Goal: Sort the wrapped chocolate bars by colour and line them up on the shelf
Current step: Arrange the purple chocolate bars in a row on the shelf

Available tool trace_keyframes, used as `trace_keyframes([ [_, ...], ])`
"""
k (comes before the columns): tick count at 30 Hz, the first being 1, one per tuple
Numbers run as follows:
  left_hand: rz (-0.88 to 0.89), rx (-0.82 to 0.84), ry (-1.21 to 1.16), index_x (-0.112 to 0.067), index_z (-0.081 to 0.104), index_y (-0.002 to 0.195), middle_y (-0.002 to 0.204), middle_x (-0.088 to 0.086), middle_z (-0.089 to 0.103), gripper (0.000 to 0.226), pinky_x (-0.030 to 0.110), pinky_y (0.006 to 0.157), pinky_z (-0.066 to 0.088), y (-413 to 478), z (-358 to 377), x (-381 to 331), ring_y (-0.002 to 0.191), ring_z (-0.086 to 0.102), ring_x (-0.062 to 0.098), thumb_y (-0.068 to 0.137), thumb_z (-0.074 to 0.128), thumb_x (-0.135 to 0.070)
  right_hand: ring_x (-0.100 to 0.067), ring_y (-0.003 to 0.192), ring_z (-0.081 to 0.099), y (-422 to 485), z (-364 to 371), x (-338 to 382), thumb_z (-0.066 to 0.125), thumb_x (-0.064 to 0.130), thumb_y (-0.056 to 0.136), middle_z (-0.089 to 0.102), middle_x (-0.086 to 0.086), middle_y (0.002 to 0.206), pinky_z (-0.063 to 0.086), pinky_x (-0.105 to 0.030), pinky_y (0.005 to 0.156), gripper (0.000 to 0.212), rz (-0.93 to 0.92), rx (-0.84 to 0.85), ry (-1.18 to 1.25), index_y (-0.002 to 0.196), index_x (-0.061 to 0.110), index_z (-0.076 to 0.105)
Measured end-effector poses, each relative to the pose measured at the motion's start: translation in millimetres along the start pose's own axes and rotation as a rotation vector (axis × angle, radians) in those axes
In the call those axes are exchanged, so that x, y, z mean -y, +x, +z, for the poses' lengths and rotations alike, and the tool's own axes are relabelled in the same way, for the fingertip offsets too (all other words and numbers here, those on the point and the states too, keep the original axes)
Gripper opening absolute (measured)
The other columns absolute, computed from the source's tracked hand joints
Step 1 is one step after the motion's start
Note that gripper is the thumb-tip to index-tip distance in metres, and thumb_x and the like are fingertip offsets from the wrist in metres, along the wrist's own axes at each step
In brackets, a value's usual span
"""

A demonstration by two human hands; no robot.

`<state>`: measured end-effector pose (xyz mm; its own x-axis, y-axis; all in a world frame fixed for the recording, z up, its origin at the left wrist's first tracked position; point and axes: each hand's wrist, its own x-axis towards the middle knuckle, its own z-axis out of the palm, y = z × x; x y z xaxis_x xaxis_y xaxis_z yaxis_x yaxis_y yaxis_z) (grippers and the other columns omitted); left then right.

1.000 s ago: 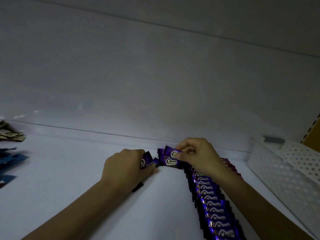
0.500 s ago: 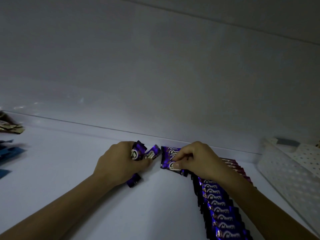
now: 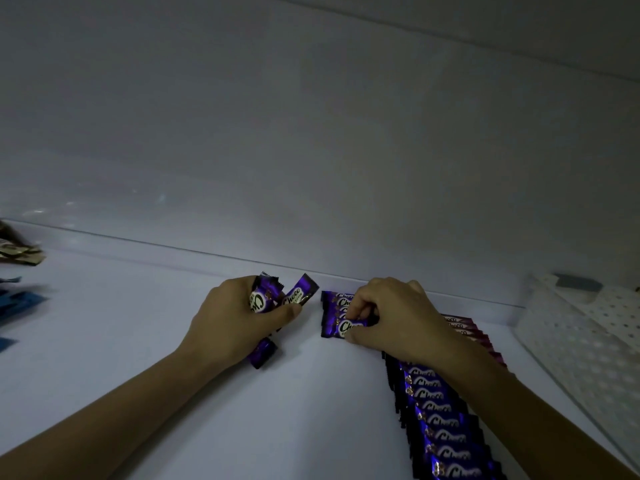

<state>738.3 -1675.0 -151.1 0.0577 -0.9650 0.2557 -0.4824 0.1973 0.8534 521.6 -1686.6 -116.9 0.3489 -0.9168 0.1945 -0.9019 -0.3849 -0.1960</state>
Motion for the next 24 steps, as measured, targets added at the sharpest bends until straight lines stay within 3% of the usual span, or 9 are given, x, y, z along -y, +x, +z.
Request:
trace_keyframes([
  [7,0.019,0.008,0.027,-0.009,0.065,0.078,0.067,0.007,0.067,0.036,0.045,0.068,0.052,-1,1,2,0.068,0.064,0.027,0.073,0.076,-0.042,0.002,0.081,0.048,-1,-1,-2,0.072,0.041,0.077,0.052,0.021,0.079,0.024,-0.027,0.082,0.018,0.043,0.025,0.025,0.091,0.032,0.065],
  [10,0.063,-0.028,0.088,-0.021,0.064,0.075,0.064,-0.001,0.065,0.028,0.038,0.061,0.049,-4,2,0,0.062,0.06,0.015,0.071,0.075,-0.047,0.0,0.086,0.051,-2,-2,0,0.071,0.038,0.079,0.056,0.019,0.087,0.028,-0.027,0.085,0.02,0.038,0.035,0.006,0.097,0.031,0.066],
  [12,0.128,-0.065,0.135,-0.033,0.061,0.074,0.064,-0.011,0.064,0.022,0.028,0.057,0.046,-7,2,-4,0.064,0.06,0.006,0.07,0.073,-0.05,-0.003,0.088,0.057,-1,-6,4,0.072,0.027,0.079,0.064,0.014,0.095,0.042,-0.027,0.088,0.02,0.053,0.015,0.185,0.099,0.028,0.068],
  [14,0.209,-0.096,0.17,-0.043,0.055,0.073,0.067,-0.019,0.063,0.022,0.022,0.056,0.044,-10,1,-7,0.067,0.059,0.0,0.069,0.074,-0.052,-0.006,0.084,0.063,-2,-12,13,0.073,0.015,0.079,0.069,0.006,0.095,0.053,-0.024,0.08,0.022,0.051,0.055,0.506,0.098,0.025,0.068],
  [18,0.34,-0.147,0.218,-0.043,0.058,0.082,0.07,-0.025,0.062,0.025,0.024,0.059,0.048,-16,2,-12,0.068,0.059,-0.001,0.068,0.067,-0.062,-0.013,0.084,0.069,-5,-19,29,0.073,0.016,0.081,0.073,-0.002,0.09,0.055,-0.021,0.077,0.014,0.015,0.123,0.846,0.094,0.019,0.07],
  [22,0.312,-0.148,-0.027,-0.038,0.065,0.083,0.077,-0.023,0.067,0.023,0.021,0.062,0.052,-18,5,-16,0.07,0.064,-0.001,0.07,0.079,-0.049,-0.012,0.073,0.07,-6,-23,33,0.064,0.008,0.088,0.074,-0.008,0.084,0.053,-0.015,0.067,0.007,0.096,0.039,1.026,0.091,0.006,0.069],
  [24,0.23,-0.128,-0.192,-0.034,0.069,0.079,0.069,-0.016,0.068,0.014,0.013,0.056,0.047,-16,5,-17,0.06,0.062,0.0,0.071,0.079,-0.038,-0.015,0.073,0.071,-7,-25,31,0.062,0.006,0.088,0.075,-0.009,0.084,0.053,-0.017,0.067,0.008,0.115,0.04,1.075,0.094,0.004,0.067],
])
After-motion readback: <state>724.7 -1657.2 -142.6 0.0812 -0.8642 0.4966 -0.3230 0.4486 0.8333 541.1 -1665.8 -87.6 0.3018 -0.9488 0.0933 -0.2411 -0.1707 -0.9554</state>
